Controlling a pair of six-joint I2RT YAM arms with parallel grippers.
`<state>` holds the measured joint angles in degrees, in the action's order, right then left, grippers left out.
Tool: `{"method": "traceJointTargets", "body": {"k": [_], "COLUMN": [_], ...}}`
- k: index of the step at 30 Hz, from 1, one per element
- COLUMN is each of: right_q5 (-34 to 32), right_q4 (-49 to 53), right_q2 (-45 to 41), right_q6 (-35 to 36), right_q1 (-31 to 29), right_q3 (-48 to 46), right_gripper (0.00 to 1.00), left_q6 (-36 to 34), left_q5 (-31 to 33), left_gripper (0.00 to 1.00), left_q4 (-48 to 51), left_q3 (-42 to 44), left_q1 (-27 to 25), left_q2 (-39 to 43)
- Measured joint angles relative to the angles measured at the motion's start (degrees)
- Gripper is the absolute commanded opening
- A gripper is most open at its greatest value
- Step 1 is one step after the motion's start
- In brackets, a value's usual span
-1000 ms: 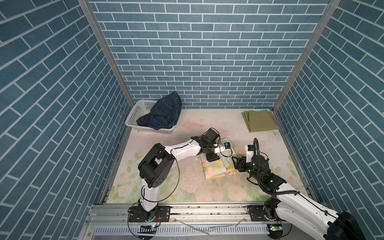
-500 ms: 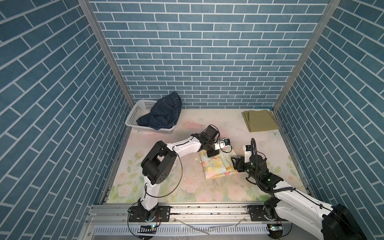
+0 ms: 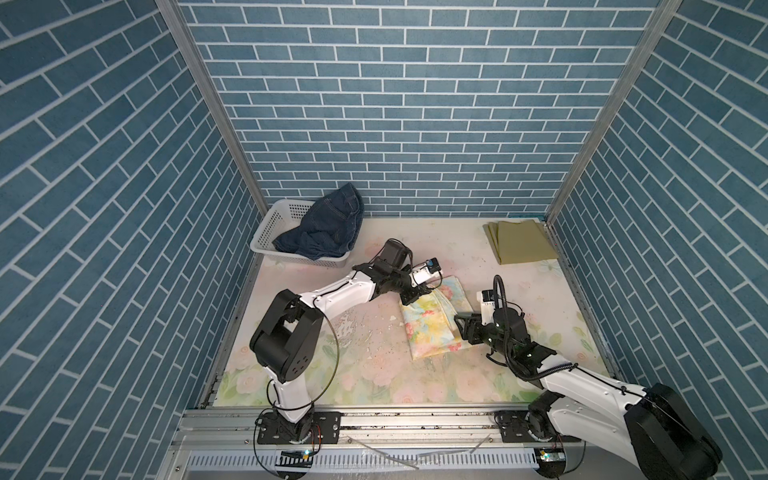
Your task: Fold and stack the skirts
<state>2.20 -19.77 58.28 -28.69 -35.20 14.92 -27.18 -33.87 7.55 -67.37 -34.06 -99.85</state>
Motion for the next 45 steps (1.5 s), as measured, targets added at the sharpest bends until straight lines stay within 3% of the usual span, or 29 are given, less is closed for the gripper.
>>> {"method": "traceJointTargets", "body": {"k": [5, 8, 10, 14, 15, 21, 27, 36, 45], "right_q5": [0.0, 0.0, 0.0, 0.0, 0.0, 0.3, 1.6, 3.7, 3.9], "right_q4": [2.3, 4.4, 5.5, 6.6, 6.9, 7.8, 6.2, 2.1, -1.3], "right_q2": [-5.4, -7.7, -8.7, -9.5, -9.6, -8.7, -1.3, 15.3, 25.3], "right_q6": [0.0, 0.0, 0.0, 0.0, 0.0, 0.0, 0.1, 0.0, -1.6], "right_q1": [0.0, 0.0, 0.0, 0.0, 0.0, -0.1, -0.5, -3.6, -8.0], "right_q3": [0.0, 0.0, 0.0, 0.0, 0.0, 0.0, 0.6, 9.6, 15.3], "right_gripper": [0.67, 0.68, 0.68, 0.68, 0.68, 0.69, 0.74, 0.75, 0.68], "left_q6": [9.4, 17.4, 22.9, 34.0, 36.3, 45.8, 49.2, 48.1, 45.4], "left_q5": [-3.7, -5.0, -5.2, -4.8, -4.5, -3.2, -0.2, 9.9, 16.8], "left_gripper": [0.05, 0.19, 0.22, 0.62, 0.67, 0.74, 0.78, 0.79, 0.78], "left_q4": [-16.6, -31.5, -41.3, -59.6, -63.6, -76.2, -69.4, -39.4, -20.5], "left_q3": [15.3, 25.4, 31.1, 39.7, 41.2, 44.3, 43.9, 38.0, 36.6], "left_q1": [7.5, 12.8, 16.1, 21.3, 22.1, 23.5, 23.5, 22.9, 21.6], "left_q2": [7.7, 9.9, 9.8, 8.2, 7.9, 7.6, 15.4, 31.0, 34.0]}}
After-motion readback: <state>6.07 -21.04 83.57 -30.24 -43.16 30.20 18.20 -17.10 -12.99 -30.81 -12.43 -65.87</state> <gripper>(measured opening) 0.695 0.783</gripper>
